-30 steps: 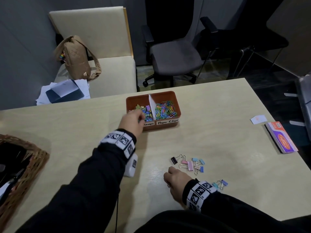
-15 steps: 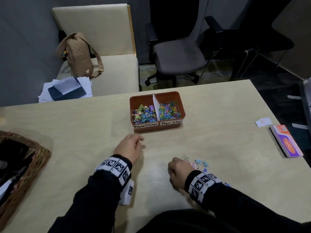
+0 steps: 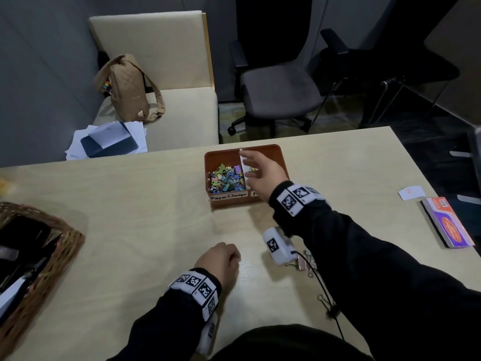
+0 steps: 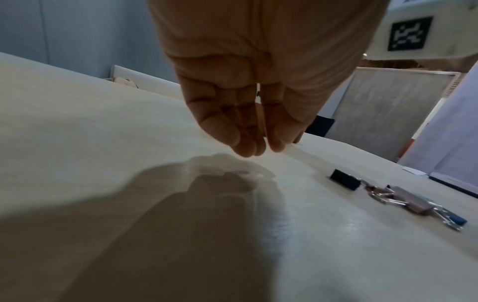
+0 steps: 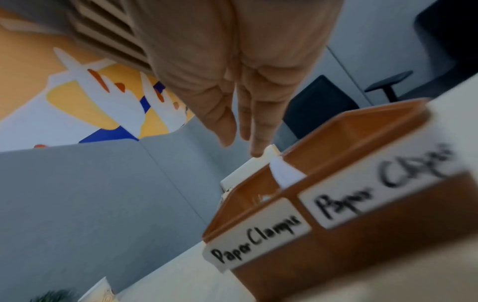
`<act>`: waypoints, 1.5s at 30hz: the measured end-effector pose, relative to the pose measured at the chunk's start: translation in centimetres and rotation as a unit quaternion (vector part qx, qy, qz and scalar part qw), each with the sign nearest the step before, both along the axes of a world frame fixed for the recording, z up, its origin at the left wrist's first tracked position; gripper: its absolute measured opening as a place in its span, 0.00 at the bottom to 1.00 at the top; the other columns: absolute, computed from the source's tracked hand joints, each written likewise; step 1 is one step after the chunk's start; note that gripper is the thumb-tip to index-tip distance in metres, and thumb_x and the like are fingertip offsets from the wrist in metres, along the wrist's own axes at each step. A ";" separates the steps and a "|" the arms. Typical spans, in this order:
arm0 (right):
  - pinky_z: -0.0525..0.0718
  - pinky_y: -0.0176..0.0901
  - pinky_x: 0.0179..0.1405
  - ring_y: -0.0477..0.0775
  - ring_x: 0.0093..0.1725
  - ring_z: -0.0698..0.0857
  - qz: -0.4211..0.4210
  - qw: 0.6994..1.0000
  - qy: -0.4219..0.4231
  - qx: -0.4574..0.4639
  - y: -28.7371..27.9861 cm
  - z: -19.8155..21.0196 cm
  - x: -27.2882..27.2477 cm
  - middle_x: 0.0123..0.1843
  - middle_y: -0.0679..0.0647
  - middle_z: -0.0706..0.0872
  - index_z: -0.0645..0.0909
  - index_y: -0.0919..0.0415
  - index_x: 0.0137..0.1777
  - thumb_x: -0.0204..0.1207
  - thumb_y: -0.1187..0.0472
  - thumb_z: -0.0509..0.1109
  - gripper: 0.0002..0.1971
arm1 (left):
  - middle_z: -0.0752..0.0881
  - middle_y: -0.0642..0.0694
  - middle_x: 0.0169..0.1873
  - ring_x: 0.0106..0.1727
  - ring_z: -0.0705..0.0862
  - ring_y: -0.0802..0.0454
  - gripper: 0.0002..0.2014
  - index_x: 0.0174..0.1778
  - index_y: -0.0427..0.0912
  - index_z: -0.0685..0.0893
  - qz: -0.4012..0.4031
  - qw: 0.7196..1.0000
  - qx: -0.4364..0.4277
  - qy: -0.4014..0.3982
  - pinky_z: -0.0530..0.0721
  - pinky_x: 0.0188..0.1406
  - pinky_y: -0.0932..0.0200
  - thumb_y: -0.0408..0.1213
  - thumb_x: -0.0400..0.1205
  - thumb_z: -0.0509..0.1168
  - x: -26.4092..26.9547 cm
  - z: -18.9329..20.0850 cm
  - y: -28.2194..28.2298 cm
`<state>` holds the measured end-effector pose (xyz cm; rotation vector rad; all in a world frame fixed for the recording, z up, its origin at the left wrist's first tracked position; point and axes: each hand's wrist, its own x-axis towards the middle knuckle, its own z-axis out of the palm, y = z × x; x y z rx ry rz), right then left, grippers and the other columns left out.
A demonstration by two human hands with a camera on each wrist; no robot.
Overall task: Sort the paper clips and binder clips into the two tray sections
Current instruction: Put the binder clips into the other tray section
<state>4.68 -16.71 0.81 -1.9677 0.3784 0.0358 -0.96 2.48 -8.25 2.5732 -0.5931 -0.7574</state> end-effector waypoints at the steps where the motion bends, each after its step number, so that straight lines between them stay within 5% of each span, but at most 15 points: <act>1: 0.86 0.35 0.49 0.46 0.57 0.85 -0.015 0.999 -0.016 0.023 -0.5 -0.6 -1.0 0.63 0.46 0.83 0.77 0.46 0.69 0.75 0.77 0.66 0.29 | 0.83 0.52 0.48 0.49 0.83 0.51 0.08 0.48 0.51 0.84 -0.006 1.000 -0.003 -0.001 0.82 0.53 0.57 0.40 0.81 0.60 -0.3 -0.1 -0.3; 5: 0.84 0.35 0.42 0.48 0.42 0.87 -0.061 0.997 -0.017 0.047 -3.6 -2.9 -6.6 0.43 0.51 0.88 0.83 0.48 0.45 0.72 0.80 0.65 0.22 | 0.81 0.50 0.52 0.53 0.83 0.49 0.09 0.54 0.50 0.84 -0.068 0.998 0.002 0.019 0.81 0.56 0.56 0.40 0.82 0.60 -0.9 -0.5 -2.1; 8: 0.81 0.33 0.40 0.48 0.37 0.85 -0.054 0.995 0.062 -0.060 -6.1 -4.9 -11.6 0.40 0.48 0.88 0.82 0.45 0.40 0.72 0.77 0.67 0.21 | 0.79 0.48 0.54 0.55 0.83 0.47 0.12 0.58 0.49 0.83 -0.104 0.994 0.000 0.025 0.80 0.56 0.56 0.38 0.80 0.61 -1.3 -1.4 -3.7; 12: 0.80 0.36 0.46 0.48 0.46 0.84 0.009 0.960 0.192 -0.201 -7.6 -7.1 -15.8 0.51 0.46 0.85 0.84 0.48 0.50 0.74 0.67 0.72 0.11 | 0.73 0.48 0.61 0.58 0.81 0.44 0.22 0.69 0.50 0.75 -0.128 0.991 -0.007 0.037 0.80 0.59 0.52 0.39 0.77 0.64 -1.2 -1.9 -5.9; 16: 0.79 0.45 0.59 0.52 0.64 0.75 0.086 0.924 0.259 -0.269 -7.1 -8.8 -17.3 0.63 0.46 0.74 0.74 0.46 0.69 0.66 0.52 0.79 0.30 | 0.72 0.48 0.62 0.61 0.77 0.45 0.26 0.71 0.53 0.72 -0.168 0.986 -0.011 0.012 0.80 0.60 0.50 0.43 0.75 0.67 -1.1 -1.7 -8.6; 18: 0.78 0.48 0.62 0.54 0.65 0.72 0.093 0.923 0.255 -0.273 -6.7 -9.8 -17.6 0.65 0.48 0.72 0.72 0.46 0.71 0.66 0.55 0.79 0.33 | 0.72 0.47 0.62 0.64 0.74 0.45 0.26 0.72 0.53 0.71 -0.190 0.982 0.008 -0.001 0.80 0.60 0.48 0.40 0.77 0.67 -1.2 -1.7 -9.6; 26: 0.77 0.44 0.53 0.58 0.57 0.75 0.105 0.929 0.220 -0.277 -6.3 -11.2 -16.9 0.56 0.54 0.78 0.77 0.57 0.59 0.69 0.71 0.69 0.19 | 0.75 0.43 0.60 0.62 0.73 0.41 0.20 0.66 0.46 0.72 -0.179 0.980 0.079 -0.026 0.80 0.55 0.48 0.29 0.78 0.60 -1.3 -1.7 -10.0; 32: 0.76 0.43 0.41 0.59 0.48 0.76 0.115 0.934 0.199 -0.273 -6.1 -10.9 -16.8 0.50 0.55 0.77 0.73 0.55 0.41 0.67 0.73 0.65 0.11 | 0.72 0.41 0.59 0.60 0.75 0.40 0.17 0.64 0.43 0.73 -0.148 0.985 0.091 0.012 0.79 0.57 0.47 0.34 0.78 0.61 -1.3 -1.1 -9.5; 39: 0.70 0.40 0.42 0.60 0.51 0.78 0.126 0.927 0.197 -0.293 -6.0 -11.1 -16.7 0.52 0.56 0.76 0.80 0.59 0.51 0.70 0.70 0.66 0.11 | 0.79 0.41 0.54 0.52 0.82 0.37 0.10 0.56 0.41 0.73 -0.141 0.989 0.037 0.009 0.82 0.53 0.46 0.36 0.79 0.56 -2.3 -0.5 -10.6; 45: 0.73 0.42 0.44 0.59 0.54 0.77 0.177 0.901 0.225 -0.328 -5.2 -10.9 -16.5 0.52 0.58 0.75 0.78 0.60 0.52 0.72 0.71 0.64 0.11 | 0.84 0.47 0.49 0.51 0.84 0.41 0.24 0.55 0.45 0.71 -0.155 0.985 0.069 -0.016 0.80 0.43 0.54 0.58 0.73 0.67 -3.3 -0.1 -12.0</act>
